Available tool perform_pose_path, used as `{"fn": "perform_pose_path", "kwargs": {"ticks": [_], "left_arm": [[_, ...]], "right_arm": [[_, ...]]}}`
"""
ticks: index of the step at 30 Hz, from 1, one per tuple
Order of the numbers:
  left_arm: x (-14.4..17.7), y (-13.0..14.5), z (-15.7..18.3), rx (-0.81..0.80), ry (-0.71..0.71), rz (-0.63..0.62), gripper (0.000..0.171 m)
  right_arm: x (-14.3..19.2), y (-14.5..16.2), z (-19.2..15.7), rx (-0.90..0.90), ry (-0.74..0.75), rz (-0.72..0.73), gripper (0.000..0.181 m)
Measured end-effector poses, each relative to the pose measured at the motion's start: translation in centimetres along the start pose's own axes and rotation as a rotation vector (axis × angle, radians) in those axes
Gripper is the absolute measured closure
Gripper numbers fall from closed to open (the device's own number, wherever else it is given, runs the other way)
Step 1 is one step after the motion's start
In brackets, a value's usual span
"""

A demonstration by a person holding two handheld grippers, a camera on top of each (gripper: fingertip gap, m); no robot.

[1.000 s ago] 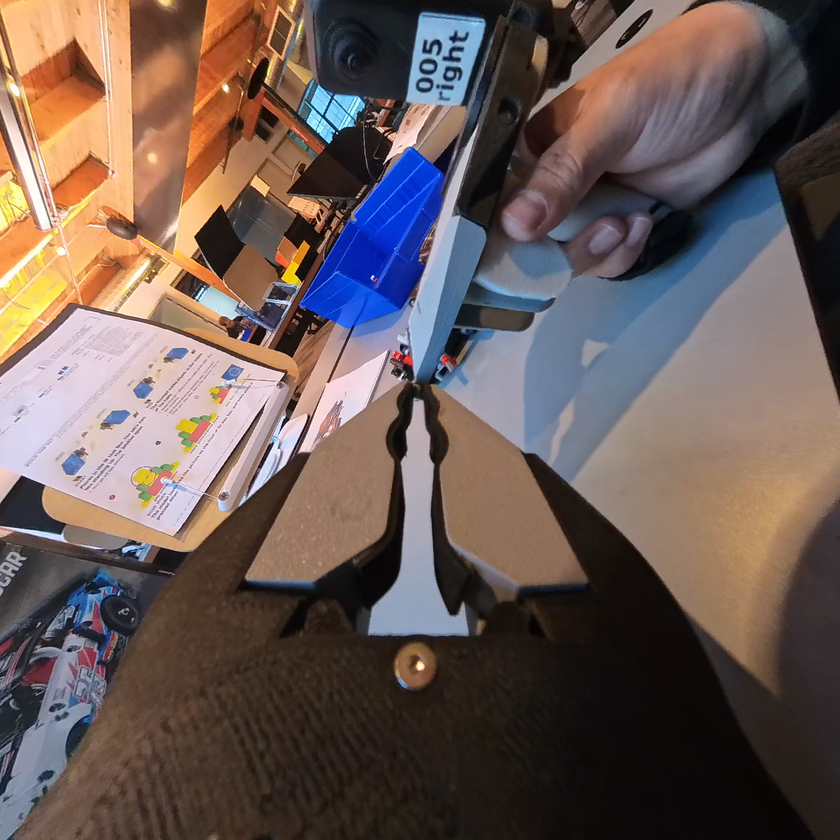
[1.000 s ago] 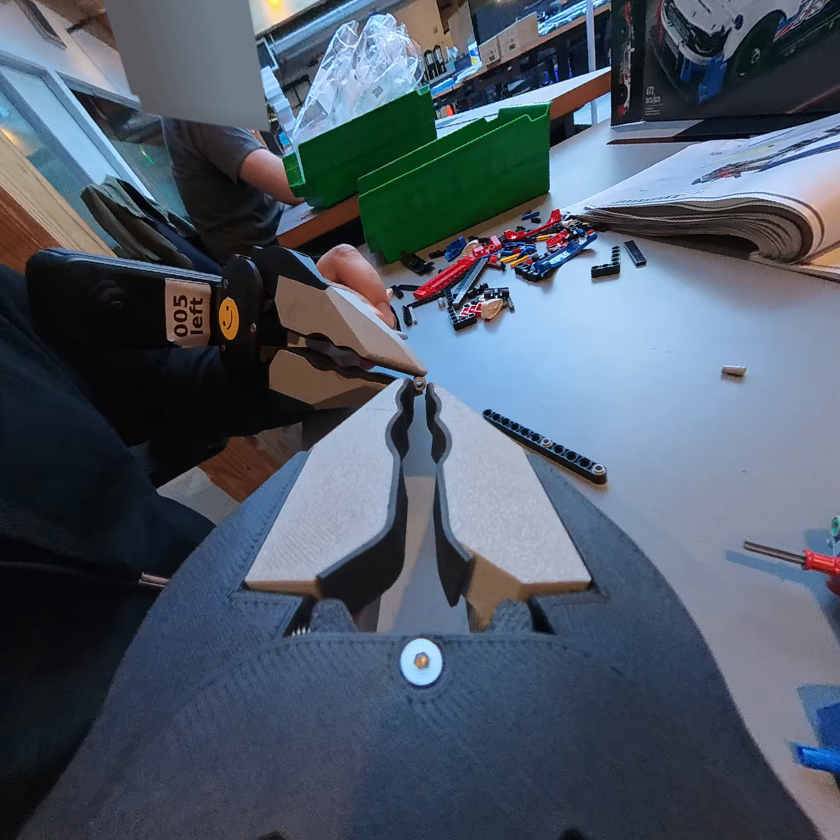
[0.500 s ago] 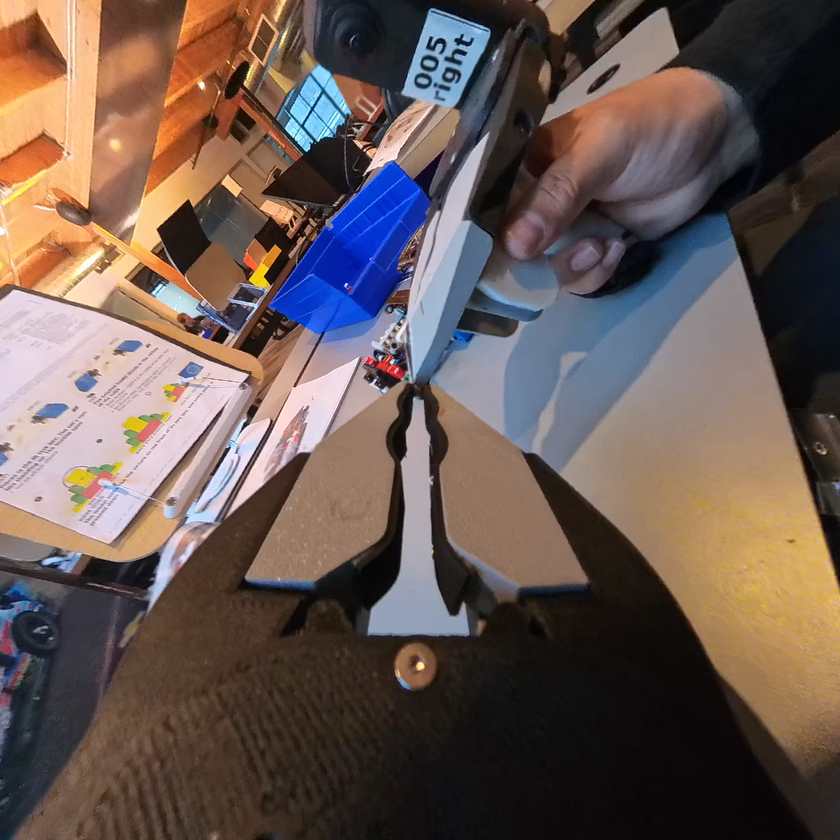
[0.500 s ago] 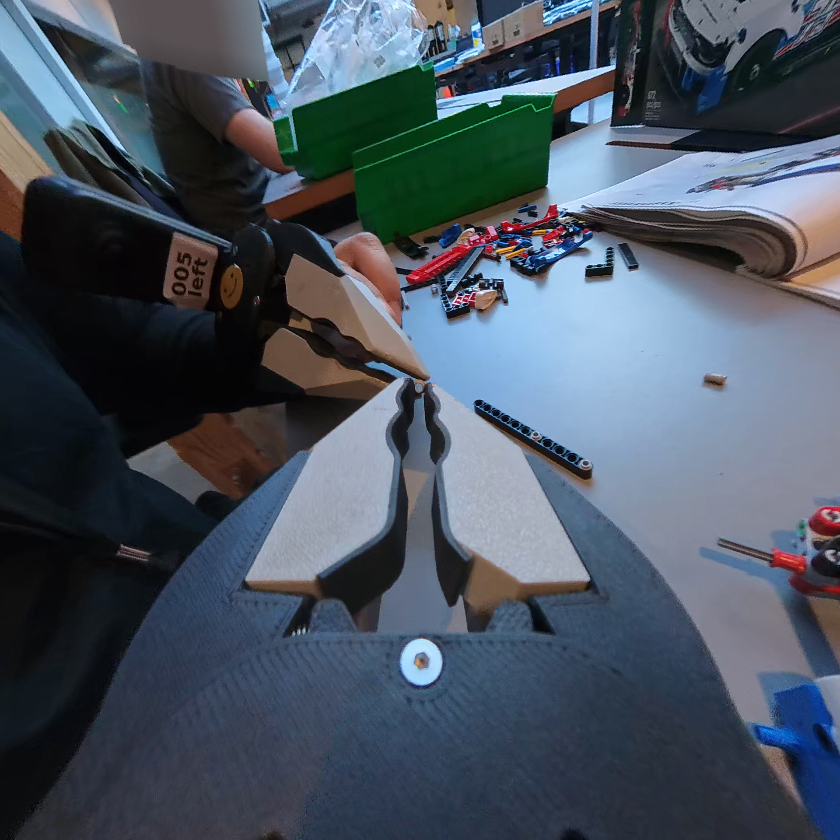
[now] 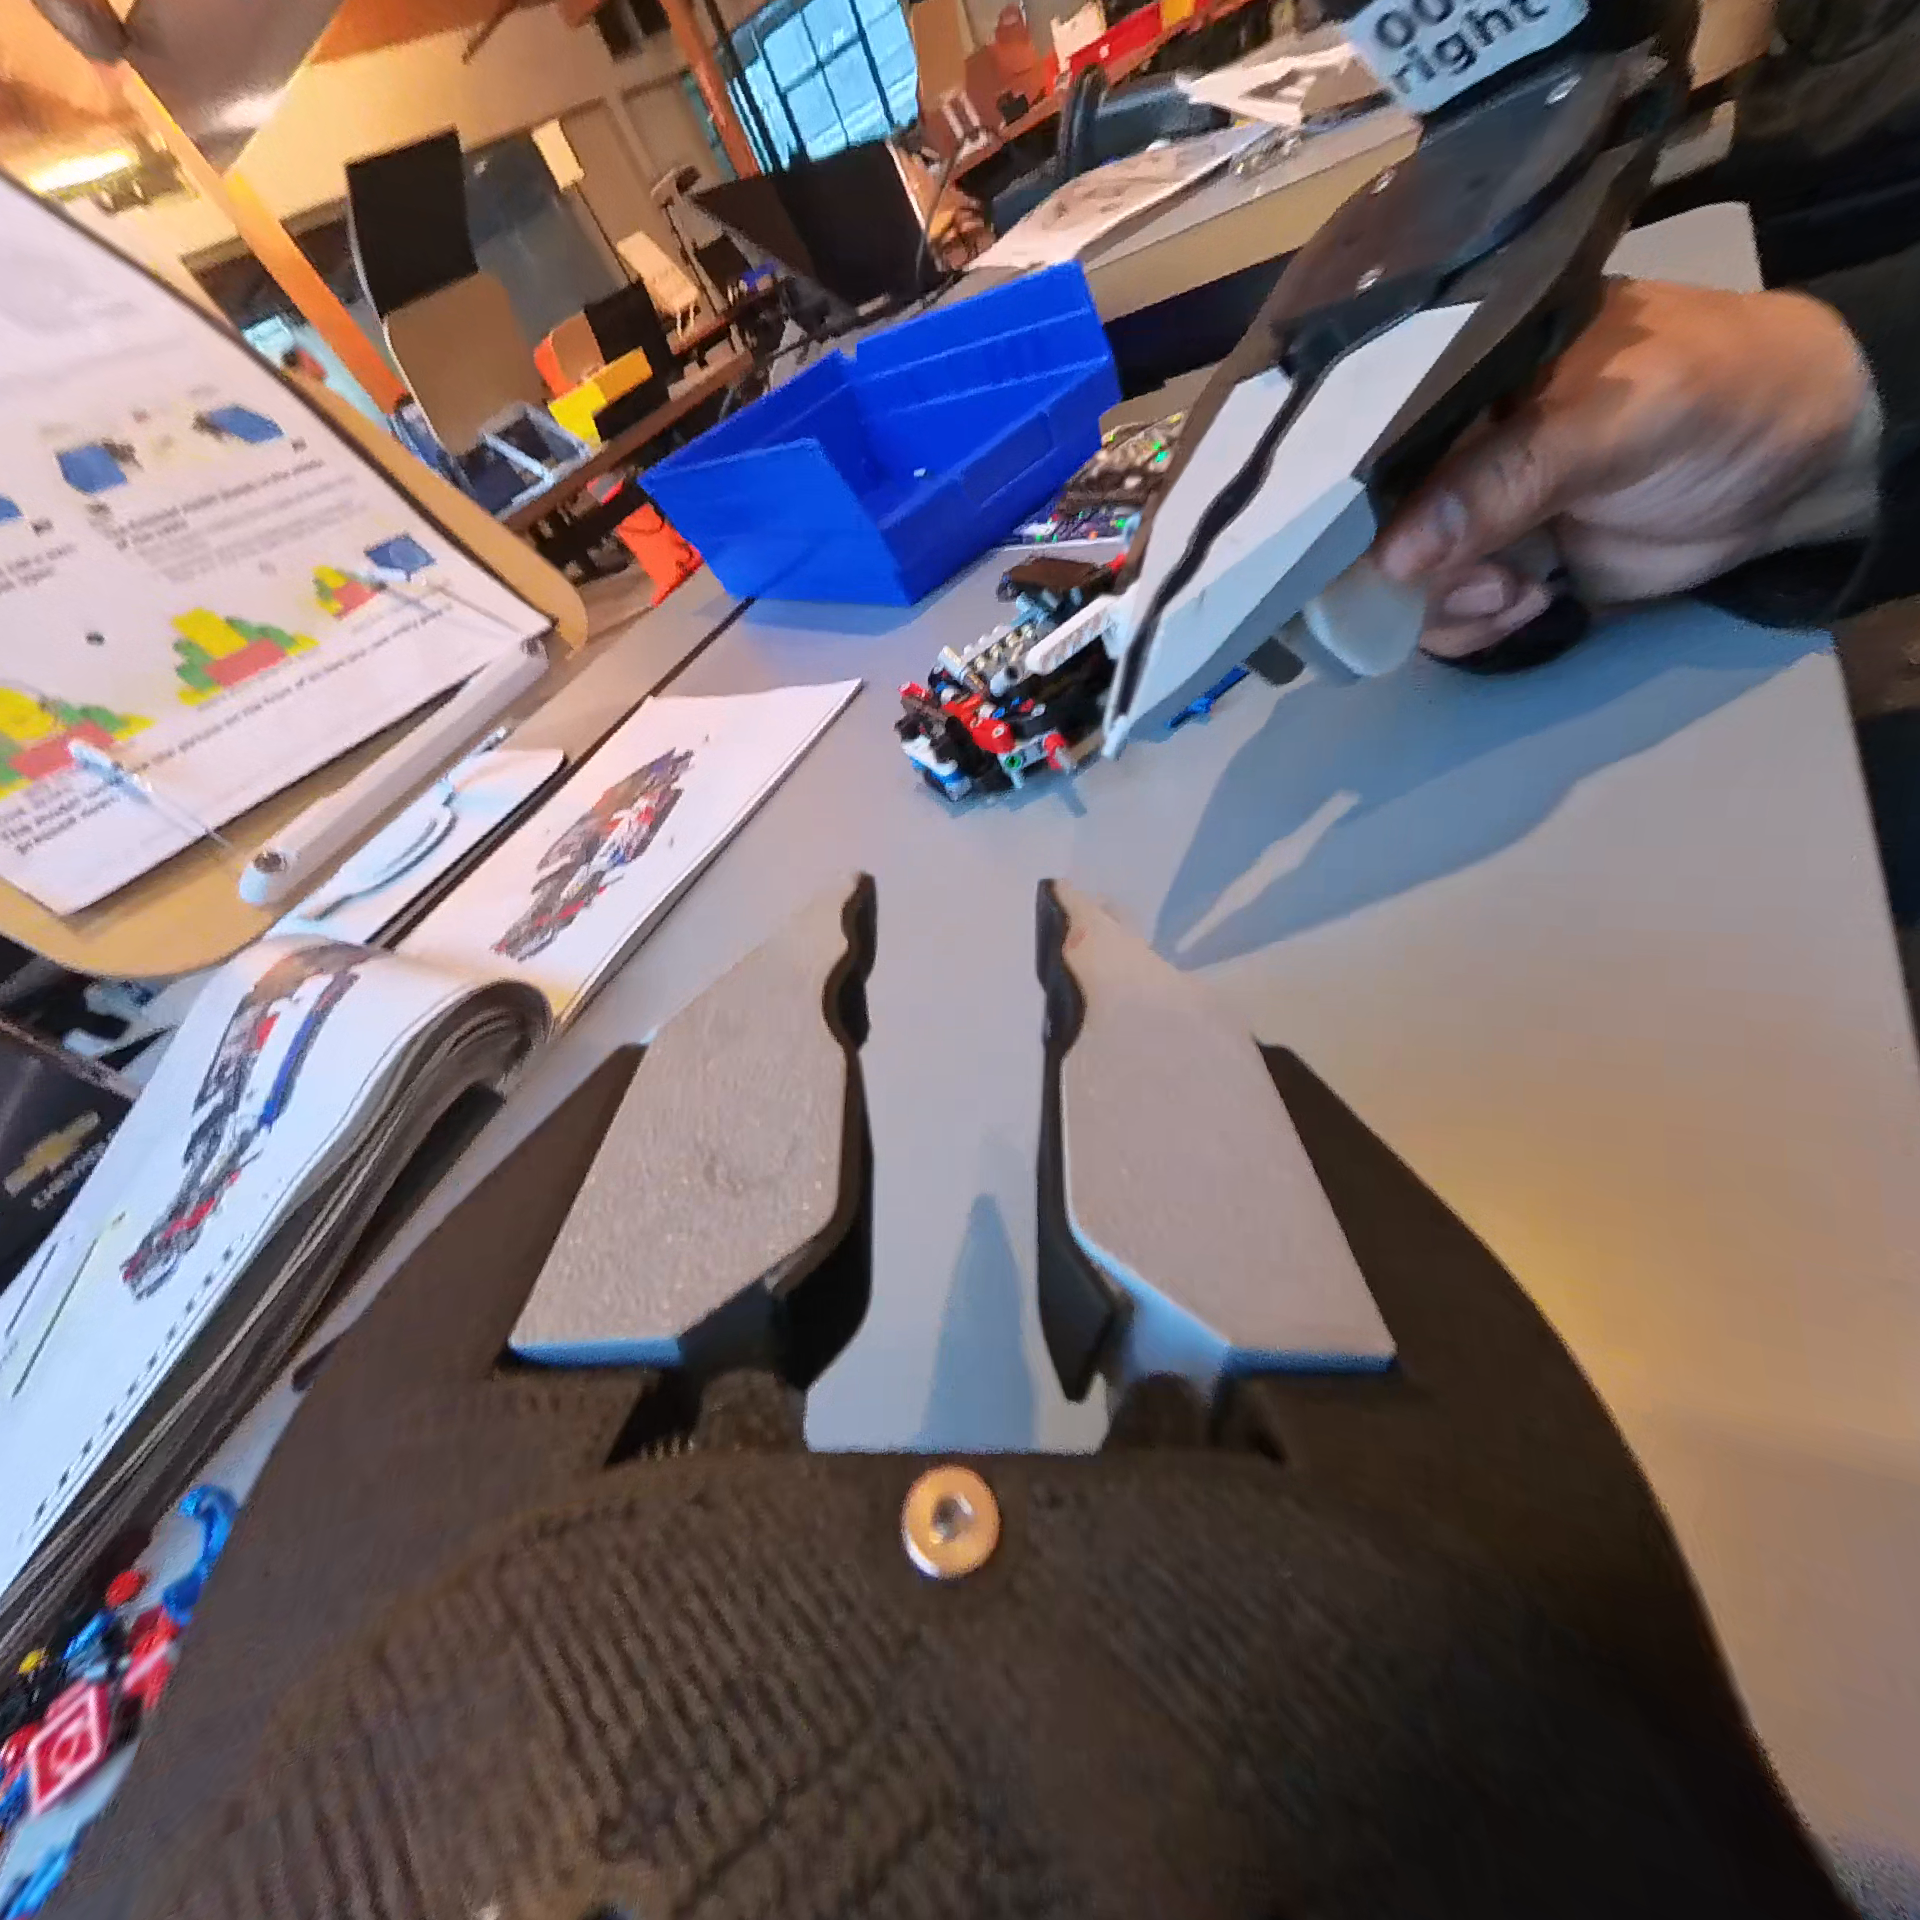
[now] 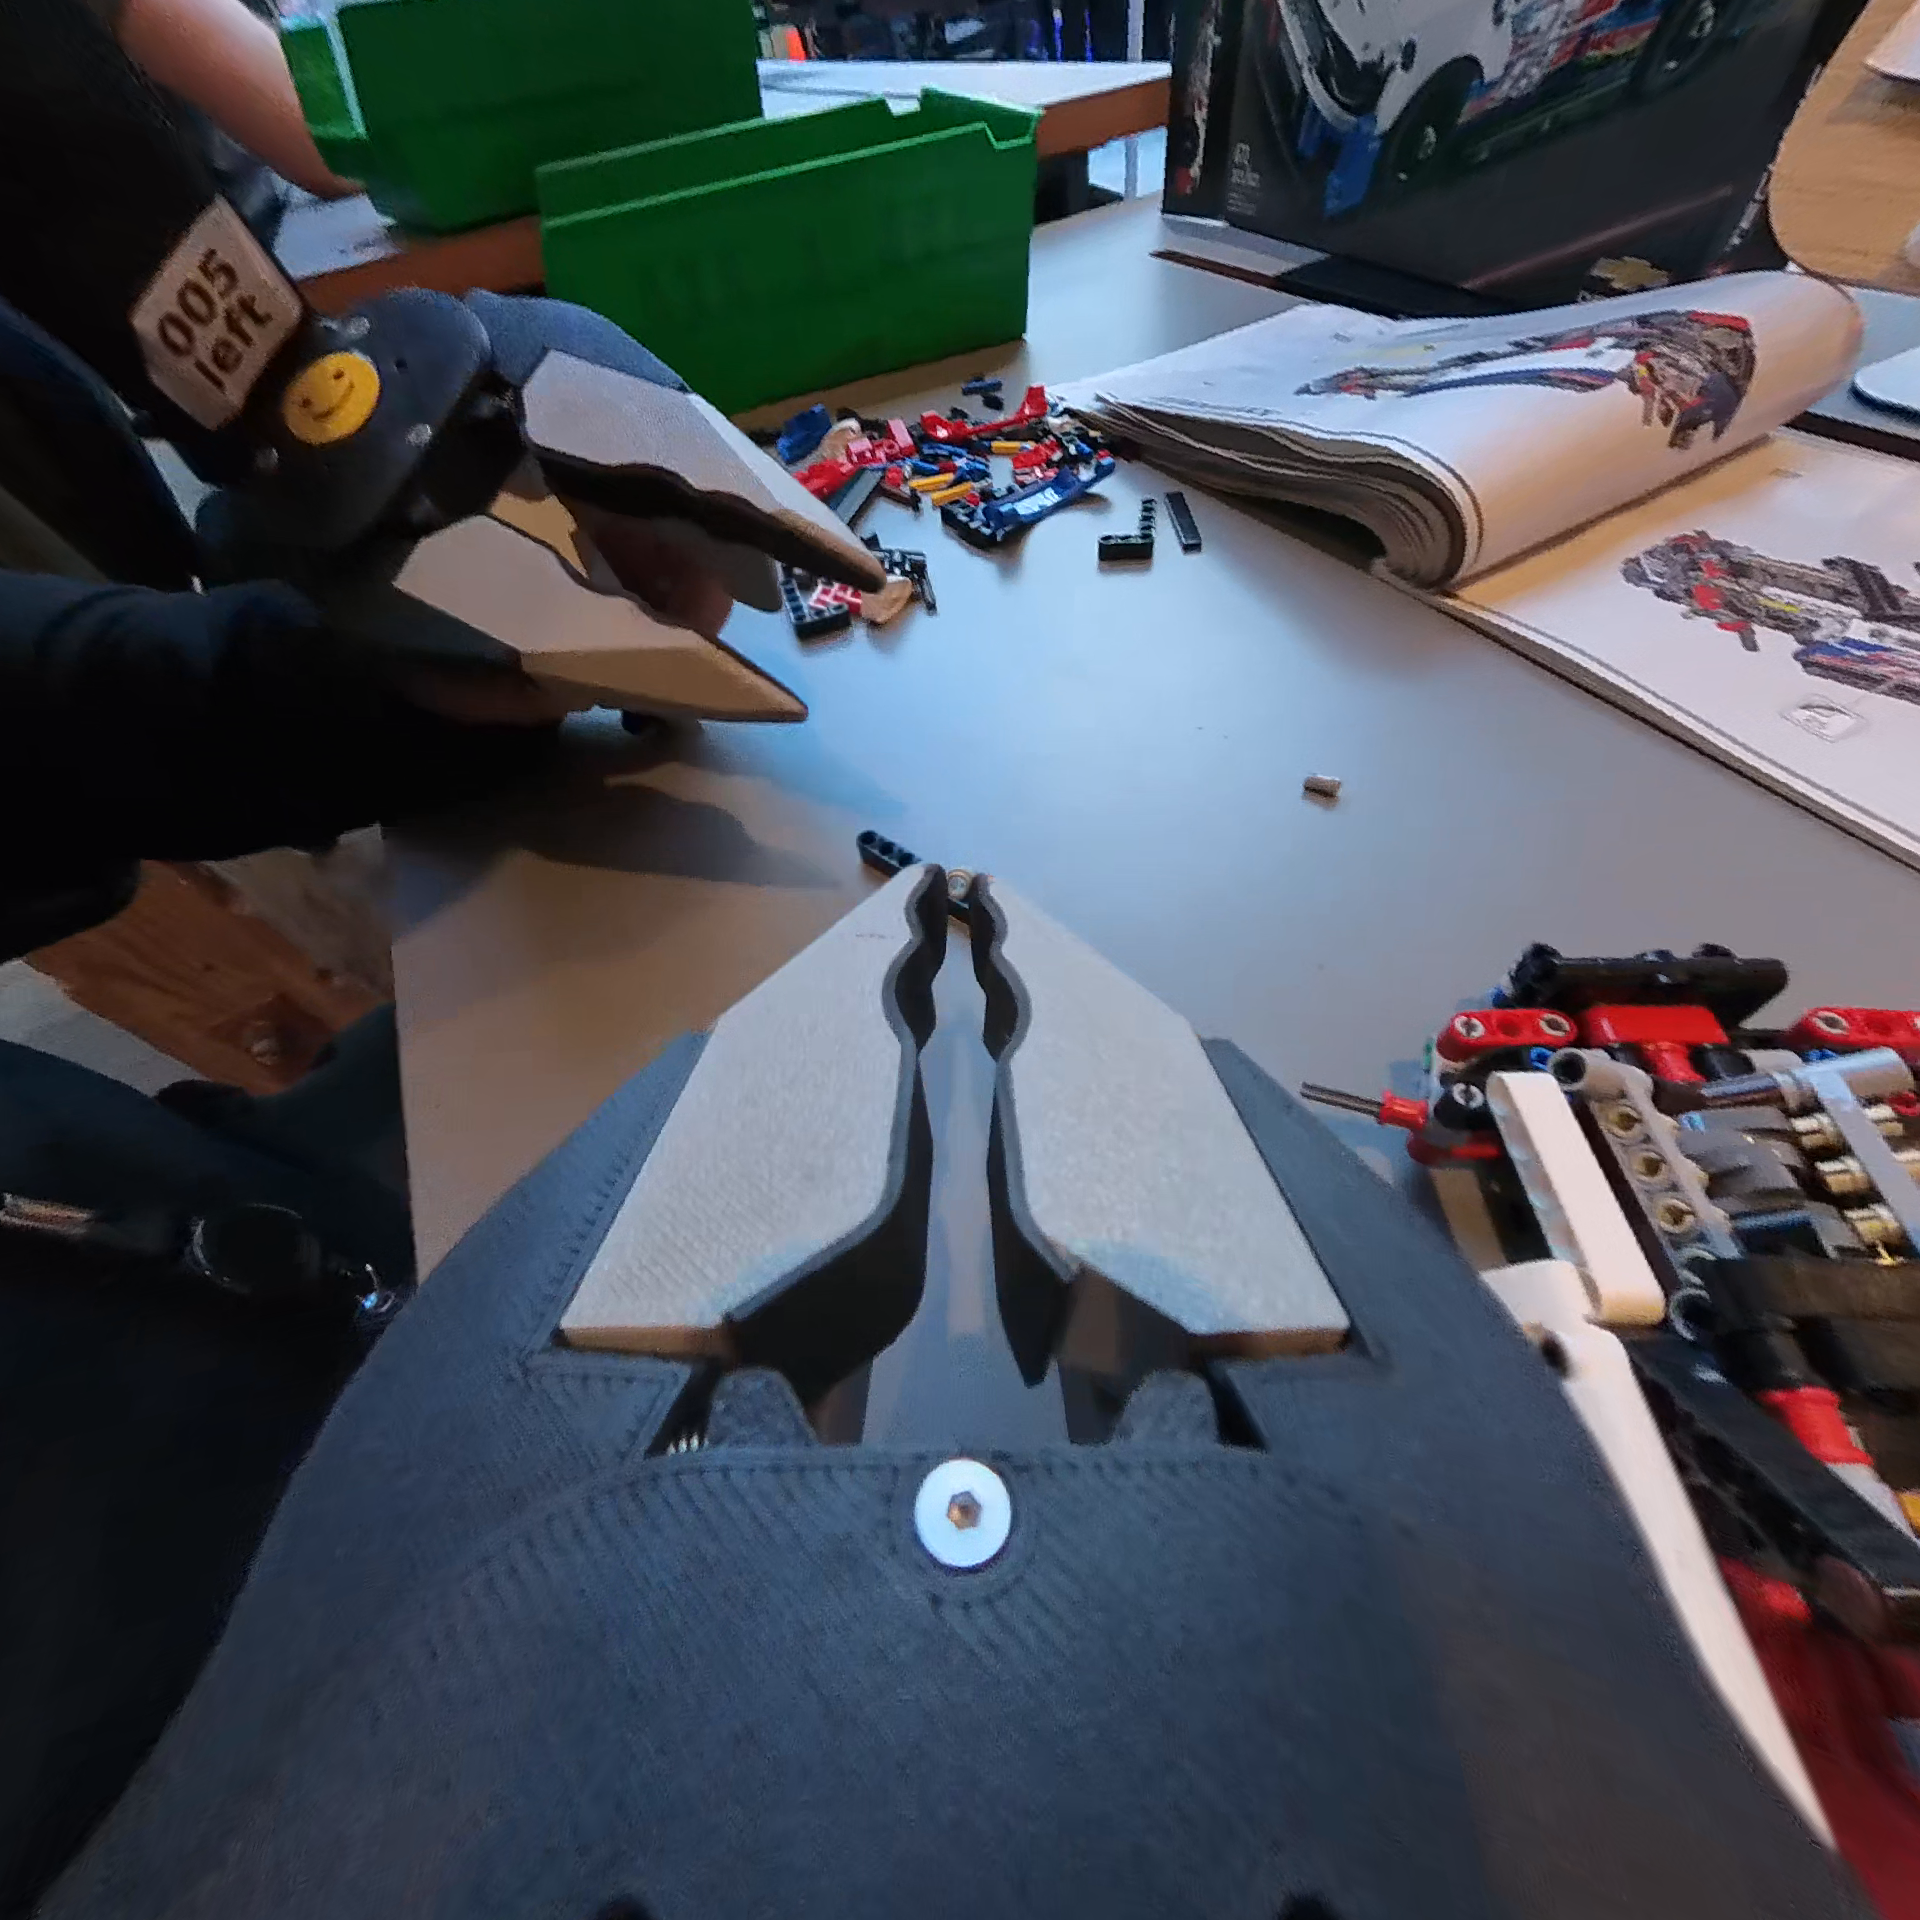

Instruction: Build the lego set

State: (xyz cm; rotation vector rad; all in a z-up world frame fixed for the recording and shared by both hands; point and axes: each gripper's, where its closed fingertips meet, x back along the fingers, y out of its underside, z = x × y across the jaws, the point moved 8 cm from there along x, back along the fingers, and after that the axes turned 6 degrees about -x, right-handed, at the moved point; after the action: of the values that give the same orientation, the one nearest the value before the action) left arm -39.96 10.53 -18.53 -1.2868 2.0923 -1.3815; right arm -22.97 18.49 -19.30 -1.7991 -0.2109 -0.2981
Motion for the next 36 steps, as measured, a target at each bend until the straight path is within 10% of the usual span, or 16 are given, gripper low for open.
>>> {"fn": "perform_pose_path", "kwargs": {"ticks": [13,36], "left_arm": [[-2.4,3.5,-0.5,0.021,0.284,-0.355,0.143],[-3.6,4.2,-0.6,0.161,0.561,-0.396,0.168]], "right_arm": [[-2.4,0.5,1.0,0.056,-0.004,-0.203,0.179],[-3.4,0.5,1.6,0.161,-0.089,-0.292,0.179]]}}
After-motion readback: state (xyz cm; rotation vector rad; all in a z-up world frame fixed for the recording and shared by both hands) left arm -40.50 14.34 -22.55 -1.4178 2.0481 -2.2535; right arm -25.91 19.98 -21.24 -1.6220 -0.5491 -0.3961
